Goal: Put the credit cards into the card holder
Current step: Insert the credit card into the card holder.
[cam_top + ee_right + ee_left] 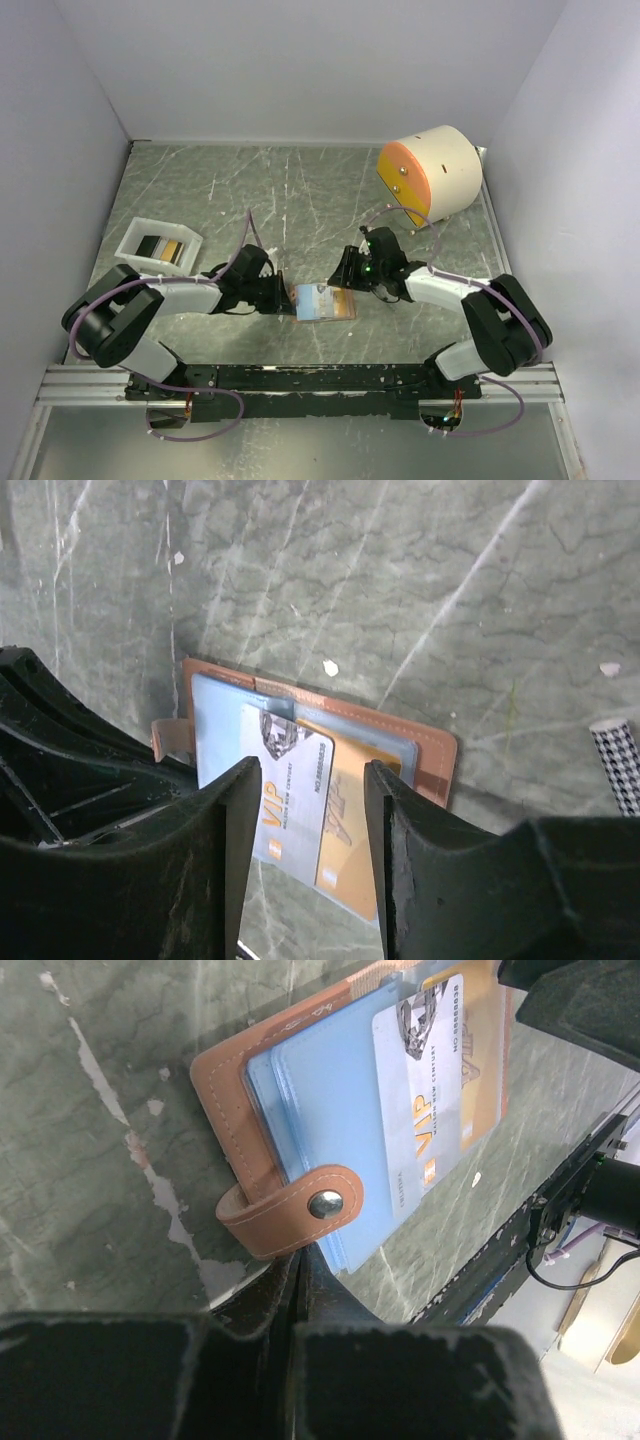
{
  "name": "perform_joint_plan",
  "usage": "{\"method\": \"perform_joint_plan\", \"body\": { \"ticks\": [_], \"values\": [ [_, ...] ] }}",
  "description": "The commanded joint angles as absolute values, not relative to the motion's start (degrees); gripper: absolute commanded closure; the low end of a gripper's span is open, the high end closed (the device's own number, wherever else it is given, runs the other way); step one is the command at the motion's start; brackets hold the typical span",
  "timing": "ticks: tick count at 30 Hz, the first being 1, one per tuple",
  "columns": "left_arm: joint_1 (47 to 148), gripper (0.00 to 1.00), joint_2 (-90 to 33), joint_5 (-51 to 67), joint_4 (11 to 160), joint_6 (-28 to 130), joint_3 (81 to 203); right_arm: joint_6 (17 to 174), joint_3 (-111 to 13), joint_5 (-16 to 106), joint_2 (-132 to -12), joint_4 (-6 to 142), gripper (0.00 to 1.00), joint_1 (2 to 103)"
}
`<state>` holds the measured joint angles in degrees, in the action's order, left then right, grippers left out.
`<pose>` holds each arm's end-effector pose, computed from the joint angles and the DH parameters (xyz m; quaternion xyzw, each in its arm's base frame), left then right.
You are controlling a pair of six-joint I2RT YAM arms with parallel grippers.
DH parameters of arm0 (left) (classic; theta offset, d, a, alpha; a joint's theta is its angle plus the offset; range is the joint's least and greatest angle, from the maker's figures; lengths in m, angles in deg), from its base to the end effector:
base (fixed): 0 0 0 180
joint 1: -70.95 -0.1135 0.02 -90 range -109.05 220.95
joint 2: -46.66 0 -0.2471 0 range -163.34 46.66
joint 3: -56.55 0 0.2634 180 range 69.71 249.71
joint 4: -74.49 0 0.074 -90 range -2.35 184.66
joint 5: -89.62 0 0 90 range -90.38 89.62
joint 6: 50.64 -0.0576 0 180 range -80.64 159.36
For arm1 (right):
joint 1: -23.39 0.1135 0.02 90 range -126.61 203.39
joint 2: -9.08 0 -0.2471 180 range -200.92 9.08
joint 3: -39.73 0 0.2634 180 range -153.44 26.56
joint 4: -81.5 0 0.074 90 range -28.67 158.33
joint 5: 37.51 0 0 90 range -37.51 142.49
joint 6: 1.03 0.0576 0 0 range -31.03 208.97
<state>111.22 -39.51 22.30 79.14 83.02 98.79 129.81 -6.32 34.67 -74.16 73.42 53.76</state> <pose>0.1972 -0.1962 0.0820 0.0424 0.9188 -0.3686 0.1348 0.2425 0.1625 0.1081 0.0247 0.9152 0.3353 0.2222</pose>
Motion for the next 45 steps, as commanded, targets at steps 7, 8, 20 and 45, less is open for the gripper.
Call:
{"method": "perform_joint_plan", "body": {
  "ticks": [7, 8, 20, 45],
  "values": [
    [113.2, 0.92, -42.1, 19.7, 78.8, 83.5, 98.3, 133.0, -2.1, 36.3, -69.3, 72.3, 0.53, 55.7],
    [113.3, 0.92, -42.0, 19.6, 78.7, 83.6, 98.3, 133.3, -2.0, 36.0, -69.4, 72.8, 0.53, 55.9],
    [113.6, 0.92, -41.5, 18.7, 78.8, 83.8, 97.9, 135.5, -2.9, 36.6, -73.3, 75.5, 0.53, 60.3],
    [113.7, 0.93, -39.1, 15.7, 83.6, 82.1, 99.6, 140.2, -3.4, 35.2, -77.3, 84.4, 0.56, 66.4]
  ]
}}
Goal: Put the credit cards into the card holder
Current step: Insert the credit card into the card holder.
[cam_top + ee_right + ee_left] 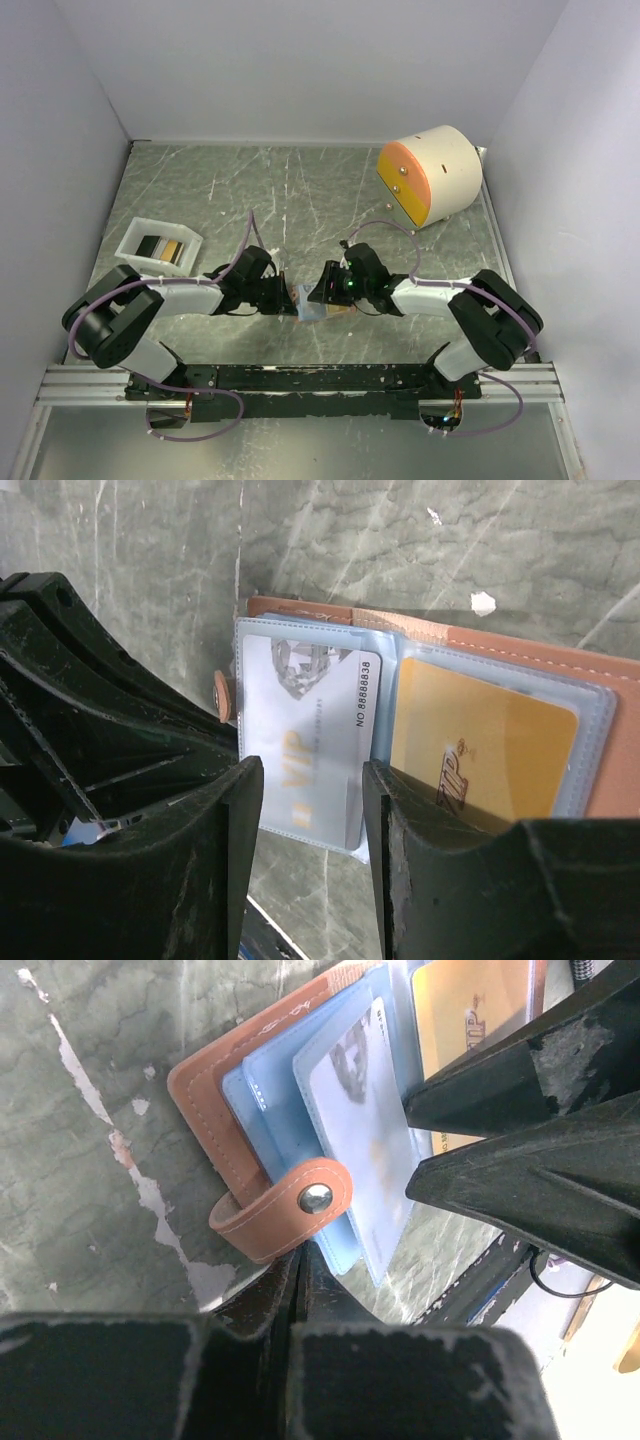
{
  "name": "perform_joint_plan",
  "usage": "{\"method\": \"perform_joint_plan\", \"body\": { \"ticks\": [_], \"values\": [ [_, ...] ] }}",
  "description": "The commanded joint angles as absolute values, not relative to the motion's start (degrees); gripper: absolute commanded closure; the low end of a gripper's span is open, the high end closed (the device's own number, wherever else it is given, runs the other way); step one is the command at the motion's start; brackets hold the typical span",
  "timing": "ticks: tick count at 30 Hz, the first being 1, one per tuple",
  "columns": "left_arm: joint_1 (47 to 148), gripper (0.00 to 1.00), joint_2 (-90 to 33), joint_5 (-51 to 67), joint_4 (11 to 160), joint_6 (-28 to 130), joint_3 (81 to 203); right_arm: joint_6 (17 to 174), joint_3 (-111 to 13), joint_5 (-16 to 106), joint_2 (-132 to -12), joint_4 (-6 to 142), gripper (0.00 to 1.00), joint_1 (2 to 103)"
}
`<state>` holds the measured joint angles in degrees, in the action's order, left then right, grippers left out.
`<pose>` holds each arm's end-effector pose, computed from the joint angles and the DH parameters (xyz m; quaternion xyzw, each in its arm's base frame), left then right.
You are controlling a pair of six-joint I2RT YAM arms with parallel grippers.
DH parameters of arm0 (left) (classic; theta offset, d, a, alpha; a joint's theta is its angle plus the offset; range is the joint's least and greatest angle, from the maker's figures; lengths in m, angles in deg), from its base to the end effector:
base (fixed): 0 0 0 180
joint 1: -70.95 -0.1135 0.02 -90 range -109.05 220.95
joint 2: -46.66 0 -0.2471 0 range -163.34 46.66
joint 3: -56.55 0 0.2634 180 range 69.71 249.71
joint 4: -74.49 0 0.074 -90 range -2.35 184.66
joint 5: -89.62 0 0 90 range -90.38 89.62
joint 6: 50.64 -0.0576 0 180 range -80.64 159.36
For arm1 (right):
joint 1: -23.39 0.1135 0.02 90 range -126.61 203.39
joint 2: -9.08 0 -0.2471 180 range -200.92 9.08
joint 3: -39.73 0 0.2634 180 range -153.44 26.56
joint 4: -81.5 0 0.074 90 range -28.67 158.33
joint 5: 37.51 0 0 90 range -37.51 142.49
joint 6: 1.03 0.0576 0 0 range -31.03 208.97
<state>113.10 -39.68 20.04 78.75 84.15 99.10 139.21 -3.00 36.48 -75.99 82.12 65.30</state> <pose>0.1940 -0.2027 0.0826 0.0423 0.9202 -0.3625 0.1418 0.2052 0.2055 0.0962 0.0088 0.9054 0.3798 0.1894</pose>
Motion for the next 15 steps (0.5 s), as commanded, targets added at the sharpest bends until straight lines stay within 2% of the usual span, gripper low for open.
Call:
{"method": "perform_joint_plan", "body": {
  "ticks": [1, 4, 8, 15],
  "values": [
    [113.7, 0.93, -38.5, 15.3, 84.1, 82.4, 99.8, 140.3, -3.2, 35.2, -77.3, 84.5, 0.56, 66.4],
    [113.7, 0.92, -35.8, 13.8, 86.0, 83.2, 100.6, 140.3, -2.8, 35.4, -77.1, 84.6, 0.56, 66.4],
    [113.7, 0.83, -29.4, 10.2, 90.1, 84.4, 102.2, 140.4, -2.0, 35.6, -76.8, 85.0, 0.57, 66.3],
    [113.7, 0.74, -23.4, 10.4, 89.3, 86.1, 102.8, 141.1, 0.0, 35.0, -78.1, 87.5, 0.65, 65.8]
  ]
}}
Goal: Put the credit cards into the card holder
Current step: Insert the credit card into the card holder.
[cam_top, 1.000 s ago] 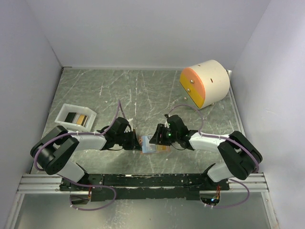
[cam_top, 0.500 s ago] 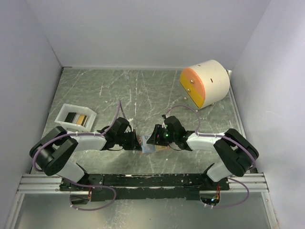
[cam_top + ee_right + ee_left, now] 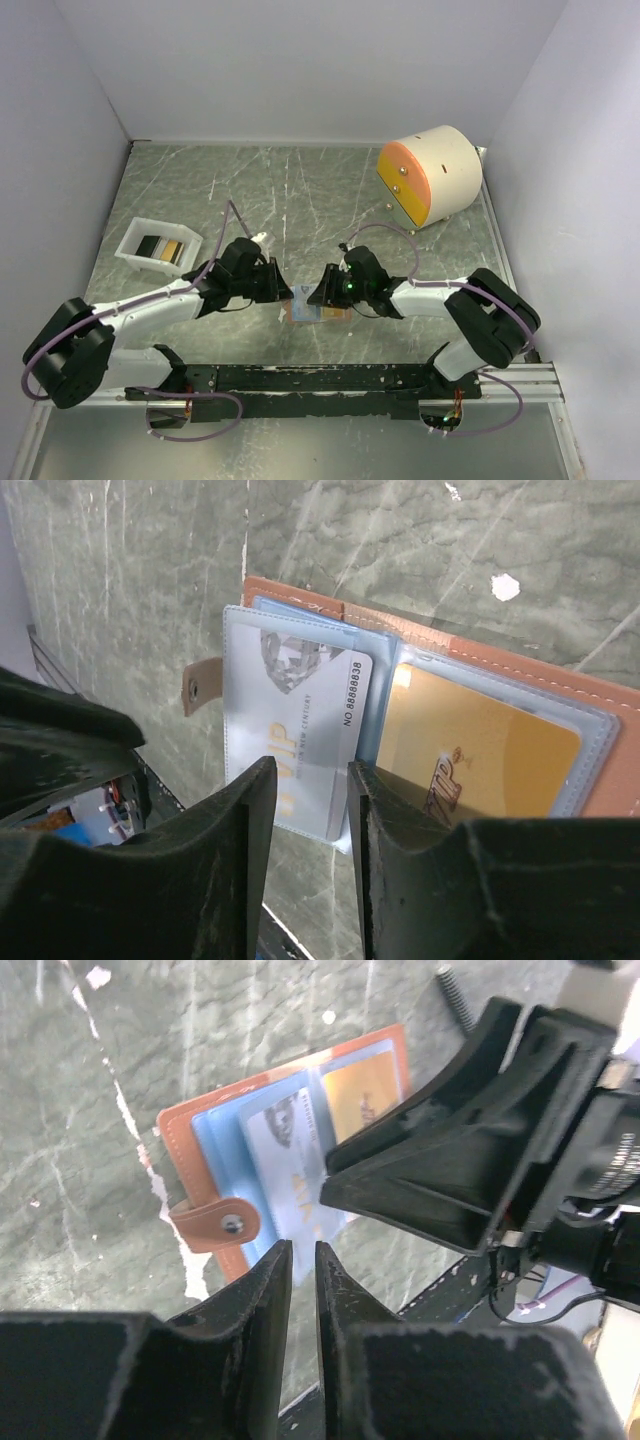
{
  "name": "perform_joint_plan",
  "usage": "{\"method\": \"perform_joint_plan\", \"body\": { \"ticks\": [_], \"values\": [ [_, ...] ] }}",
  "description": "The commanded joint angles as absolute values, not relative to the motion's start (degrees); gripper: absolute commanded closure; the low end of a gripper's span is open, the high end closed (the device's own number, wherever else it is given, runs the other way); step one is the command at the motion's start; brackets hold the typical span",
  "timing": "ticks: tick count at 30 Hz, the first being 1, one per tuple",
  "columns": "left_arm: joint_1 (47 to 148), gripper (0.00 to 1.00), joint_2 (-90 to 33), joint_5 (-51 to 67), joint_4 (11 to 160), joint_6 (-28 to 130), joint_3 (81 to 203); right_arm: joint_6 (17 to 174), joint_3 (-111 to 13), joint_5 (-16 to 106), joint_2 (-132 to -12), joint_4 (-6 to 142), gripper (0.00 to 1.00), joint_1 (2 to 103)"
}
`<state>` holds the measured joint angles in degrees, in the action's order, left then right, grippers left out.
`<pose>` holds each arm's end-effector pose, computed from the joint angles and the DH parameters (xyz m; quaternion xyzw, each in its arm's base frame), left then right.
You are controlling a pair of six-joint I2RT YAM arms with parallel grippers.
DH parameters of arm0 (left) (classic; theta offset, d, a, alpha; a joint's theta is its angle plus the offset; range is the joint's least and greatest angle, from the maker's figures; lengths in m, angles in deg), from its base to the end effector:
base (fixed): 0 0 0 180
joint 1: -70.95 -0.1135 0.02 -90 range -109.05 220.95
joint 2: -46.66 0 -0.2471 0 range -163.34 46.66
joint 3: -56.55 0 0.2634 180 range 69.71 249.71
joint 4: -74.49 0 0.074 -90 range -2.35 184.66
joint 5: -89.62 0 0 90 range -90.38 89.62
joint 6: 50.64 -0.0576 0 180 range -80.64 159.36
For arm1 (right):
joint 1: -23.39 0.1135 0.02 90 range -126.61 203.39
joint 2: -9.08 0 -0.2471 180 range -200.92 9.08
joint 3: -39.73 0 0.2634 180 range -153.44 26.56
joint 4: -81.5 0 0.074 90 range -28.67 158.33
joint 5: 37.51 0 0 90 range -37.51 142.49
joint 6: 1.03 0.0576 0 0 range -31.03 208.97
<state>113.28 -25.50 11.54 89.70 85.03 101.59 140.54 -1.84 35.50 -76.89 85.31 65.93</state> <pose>0.1954 -0.1941 0.1409 0.0154 0.9106 -0.3475 0.2231 0.2014 0.2077 0.0917 0.0092 0.9006 0.3940 0.1834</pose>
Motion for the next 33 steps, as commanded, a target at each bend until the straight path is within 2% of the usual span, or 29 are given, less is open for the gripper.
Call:
{"method": "perform_joint_plan", "body": {
  "ticks": [1, 5, 11, 20, 33],
  "values": [
    [113.8, 0.72, -23.3, 11.0, 88.2, 86.2, 102.5, 141.2, 0.3, 35.0, -78.3, 87.8, 0.67, 65.6],
    [113.7, 0.65, -24.9, 13.8, 82.8, 86.3, 101.3, 140.9, 0.7, 35.7, -78.5, 87.8, 0.75, 65.4],
    [113.7, 0.60, -29.4, 14.8, 79.7, 86.3, 101.6, 140.5, 0.9, 35.6, -78.7, 87.8, 0.80, 65.1],
    [113.7, 0.54, -33.3, 13.5, 80.6, 84.3, 103.2, 140.3, 1.3, 35.3, -79.1, 88.1, 0.82, 64.8],
    [113.7, 0.53, -35.4, 18.0, 75.2, 86.1, 102.5, 140.0, 0.8, 35.0, -79.1, 87.7, 0.82, 64.8]
  ]
}}
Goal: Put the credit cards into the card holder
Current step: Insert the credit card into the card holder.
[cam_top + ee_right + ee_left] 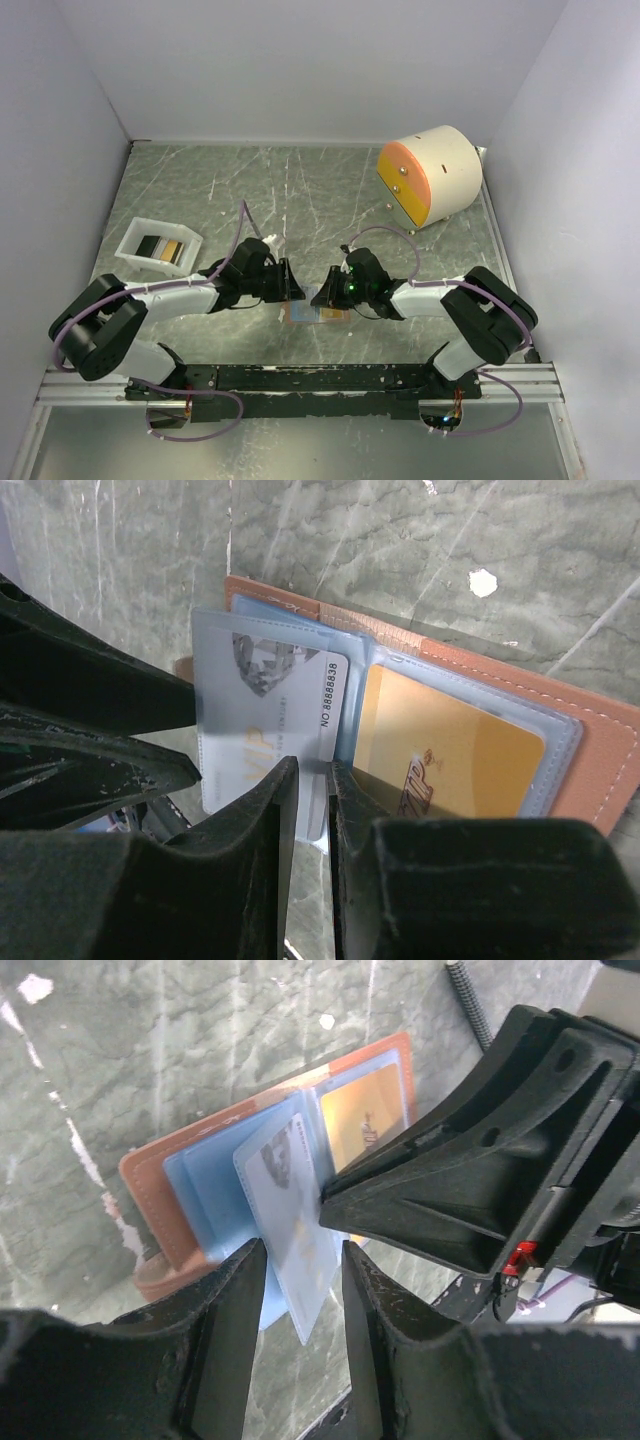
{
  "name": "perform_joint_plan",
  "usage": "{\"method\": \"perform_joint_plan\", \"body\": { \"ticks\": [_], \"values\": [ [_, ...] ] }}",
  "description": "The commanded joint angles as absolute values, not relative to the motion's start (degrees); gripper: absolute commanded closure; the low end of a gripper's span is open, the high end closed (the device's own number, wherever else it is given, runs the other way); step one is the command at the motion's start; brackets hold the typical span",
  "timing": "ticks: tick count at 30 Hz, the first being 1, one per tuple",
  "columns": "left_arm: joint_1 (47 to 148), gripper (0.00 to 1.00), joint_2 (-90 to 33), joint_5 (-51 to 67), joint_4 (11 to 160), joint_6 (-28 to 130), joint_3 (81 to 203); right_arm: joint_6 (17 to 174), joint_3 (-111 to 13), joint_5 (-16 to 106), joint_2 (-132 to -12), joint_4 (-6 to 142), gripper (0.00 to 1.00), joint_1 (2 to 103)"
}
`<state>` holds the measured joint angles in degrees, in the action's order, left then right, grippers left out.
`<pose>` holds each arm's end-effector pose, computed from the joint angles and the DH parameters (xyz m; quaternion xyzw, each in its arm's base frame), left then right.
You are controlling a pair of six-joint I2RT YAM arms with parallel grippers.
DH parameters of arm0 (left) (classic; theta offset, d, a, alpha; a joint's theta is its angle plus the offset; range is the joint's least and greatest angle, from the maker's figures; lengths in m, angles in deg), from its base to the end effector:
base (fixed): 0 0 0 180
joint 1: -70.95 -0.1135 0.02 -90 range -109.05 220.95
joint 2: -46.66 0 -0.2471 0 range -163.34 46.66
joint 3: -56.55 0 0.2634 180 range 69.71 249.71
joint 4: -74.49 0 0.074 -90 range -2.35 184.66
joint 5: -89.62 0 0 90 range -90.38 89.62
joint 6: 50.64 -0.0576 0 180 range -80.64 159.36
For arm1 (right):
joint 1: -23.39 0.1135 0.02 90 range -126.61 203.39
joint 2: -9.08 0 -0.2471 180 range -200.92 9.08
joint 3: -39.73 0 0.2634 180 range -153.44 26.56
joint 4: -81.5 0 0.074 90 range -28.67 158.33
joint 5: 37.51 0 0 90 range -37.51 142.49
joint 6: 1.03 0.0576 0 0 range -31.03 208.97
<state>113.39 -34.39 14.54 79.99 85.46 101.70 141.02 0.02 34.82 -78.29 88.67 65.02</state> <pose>0.2056 -0.2081 0.1174 0.0245 0.9049 -0.3696 0.2096 0.2007 0.2018 0.0820 0.0174 0.8995 0.3972 0.1813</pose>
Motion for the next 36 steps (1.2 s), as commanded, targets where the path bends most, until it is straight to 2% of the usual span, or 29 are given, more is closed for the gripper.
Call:
{"method": "perform_joint_plan", "body": {
  "ticks": [1, 4, 9, 17, 21, 26, 33, 36],
  "values": [
    [113.7, 0.53, -35.4, 19.0, 74.1, 86.7, 102.6, 139.6, 0.5, 35.3, -78.7, 86.7, 0.81, 64.8],
    [114.0, 0.53, -34.5, 21.6, 70.6, 88.2, 102.4, 138.0, -0.8, 37.5, -74.4, 81.9, 0.78, 64.9],
    [115.7, 0.54, -36.1, 24.2, 65.8, 88.9, 104.2, 135.5, -2.0, 45.4, -62.8, 70.6, 0.64, 64.7],
    [119.2, 0.54, -42.9, 24.6, 65.4, 87.2, 110.6, 137.0, 0.1, 53.3, -46.2, 60.8, 0.60, 64.5],
    [119.3, 0.53, -41.4, 20.5, 73.0, 84.4, 113.3, 137.7, 0.9, 54.8, -40.2, 58.9, 0.59, 64.6],
    [119.4, 0.53, -37.9, 13.2, 86.9, 78.8, 117.9, 137.0, 0.5, 54.1, -39.3, 58.5, 0.58, 64.6],
    [118.2, 0.54, -32.2, -12.2, 115.5, 66.0, 128.4, 134.9, 0.5, 50.9, -40.9, 60.6, 0.57, 64.5],
    [114.1, 0.54, -29.7, -18.0, 122.5, 62.6, 130.9, 134.2, 0.9, 49.9, -40.9, 62.2, 0.56, 64.6]
  ]
}}
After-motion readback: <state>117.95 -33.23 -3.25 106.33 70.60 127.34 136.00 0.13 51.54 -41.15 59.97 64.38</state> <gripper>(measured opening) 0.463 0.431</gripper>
